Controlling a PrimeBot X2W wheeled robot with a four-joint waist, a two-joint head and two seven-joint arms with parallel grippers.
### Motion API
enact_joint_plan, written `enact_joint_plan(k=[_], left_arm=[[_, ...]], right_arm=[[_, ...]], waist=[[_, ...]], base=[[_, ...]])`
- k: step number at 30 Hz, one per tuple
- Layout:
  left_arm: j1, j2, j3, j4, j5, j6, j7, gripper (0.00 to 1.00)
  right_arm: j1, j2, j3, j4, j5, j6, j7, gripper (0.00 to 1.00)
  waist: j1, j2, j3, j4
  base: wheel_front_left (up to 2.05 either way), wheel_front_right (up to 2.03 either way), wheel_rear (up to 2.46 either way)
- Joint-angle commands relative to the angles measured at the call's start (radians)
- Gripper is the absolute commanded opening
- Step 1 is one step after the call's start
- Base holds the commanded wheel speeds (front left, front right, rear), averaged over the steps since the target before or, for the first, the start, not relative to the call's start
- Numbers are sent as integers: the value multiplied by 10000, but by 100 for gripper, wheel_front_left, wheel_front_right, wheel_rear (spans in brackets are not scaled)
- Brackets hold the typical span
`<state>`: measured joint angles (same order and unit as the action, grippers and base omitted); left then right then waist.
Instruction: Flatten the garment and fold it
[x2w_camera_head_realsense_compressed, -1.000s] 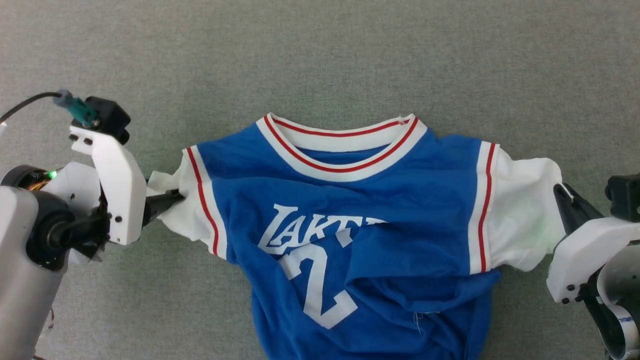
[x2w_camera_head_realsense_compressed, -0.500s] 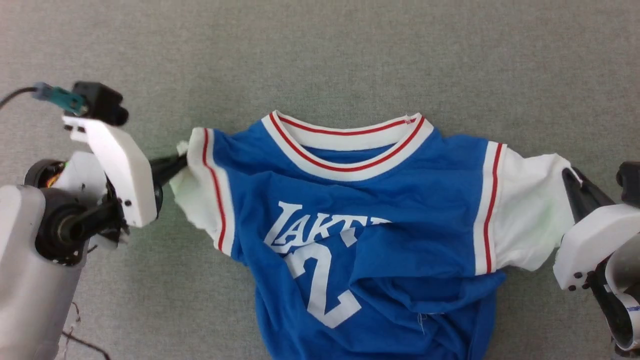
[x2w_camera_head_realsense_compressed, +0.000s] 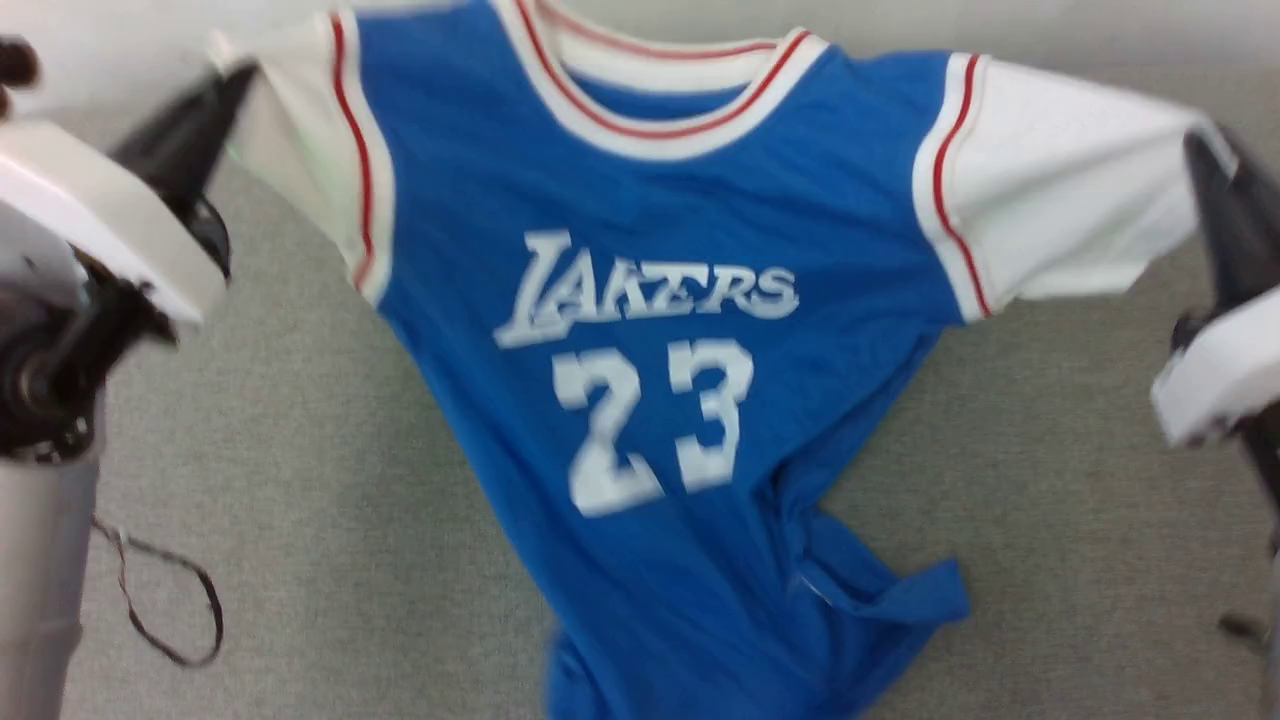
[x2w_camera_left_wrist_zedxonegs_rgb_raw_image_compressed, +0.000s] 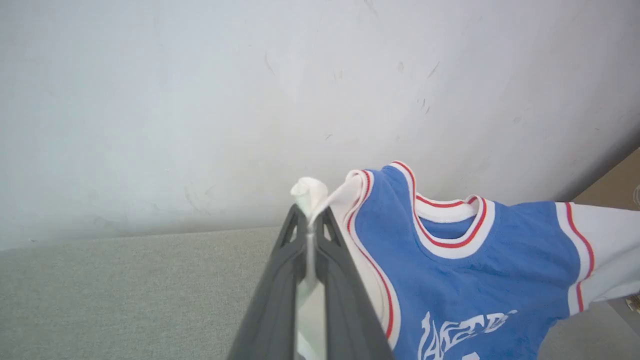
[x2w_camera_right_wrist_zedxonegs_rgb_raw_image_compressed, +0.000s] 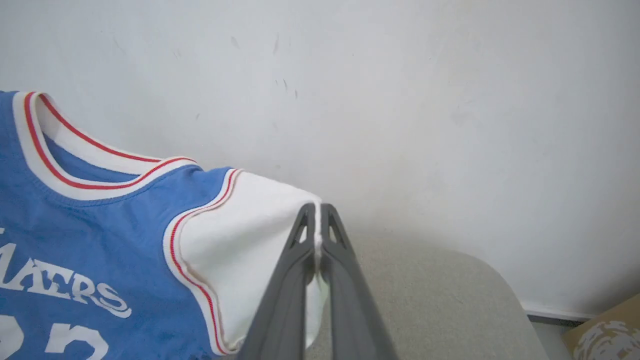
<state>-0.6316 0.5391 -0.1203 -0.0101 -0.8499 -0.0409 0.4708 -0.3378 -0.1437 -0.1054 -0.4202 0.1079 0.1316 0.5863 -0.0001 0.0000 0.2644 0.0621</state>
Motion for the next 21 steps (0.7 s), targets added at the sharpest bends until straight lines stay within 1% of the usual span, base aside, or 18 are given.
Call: enact_joint_plan(k=[1, 5, 7, 9, 15, 19, 21], left_arm=[[-389, -72, 98, -128, 167, 140, -186, 0], [-1398, -299, 8, -152, 724, 580, -522, 0], [-1982, -345, -184, -50, 986, 690, -455, 0], [-2582, -325, -378, 127, 1243, 761, -309, 0], [-4109, -207, -833, 849, 1636, 901, 516, 0], [-4847, -155, -1034, 1328, 1756, 989, 1043, 0], [-5097, -205, -1114, 1487, 1759, 1072, 1274, 0]], right_arm=[[-534, -247, 78, 6, 68, -9, 72, 0], [-2344, -984, 423, 650, 316, -9, 311, 0], [-3249, -1377, 697, 1123, 408, -9, 408, 0], [-4071, -1590, 920, 1650, 566, -9, 544, 0], [-6009, -1907, 1358, 3181, 793, -9, 829, 0], [-6945, -2070, 1650, 4032, 776, -9, 953, 0], [-7284, -2039, 1775, 4385, 810, -9, 1148, 0]], waist=[[1, 0, -824, -242], [1, 0, -1360, -338], [1, 0, -1558, -374], [1, 0, -1719, -420], [1, 0, -1949, -584], [1, 0, -1941, -688], [1, 0, -1842, -743]], base=[[0, 0, 0], [0, 0, 0], [0, 0, 0], [0, 0, 0], [0, 0, 0], [0, 0, 0], [0, 0, 0]])
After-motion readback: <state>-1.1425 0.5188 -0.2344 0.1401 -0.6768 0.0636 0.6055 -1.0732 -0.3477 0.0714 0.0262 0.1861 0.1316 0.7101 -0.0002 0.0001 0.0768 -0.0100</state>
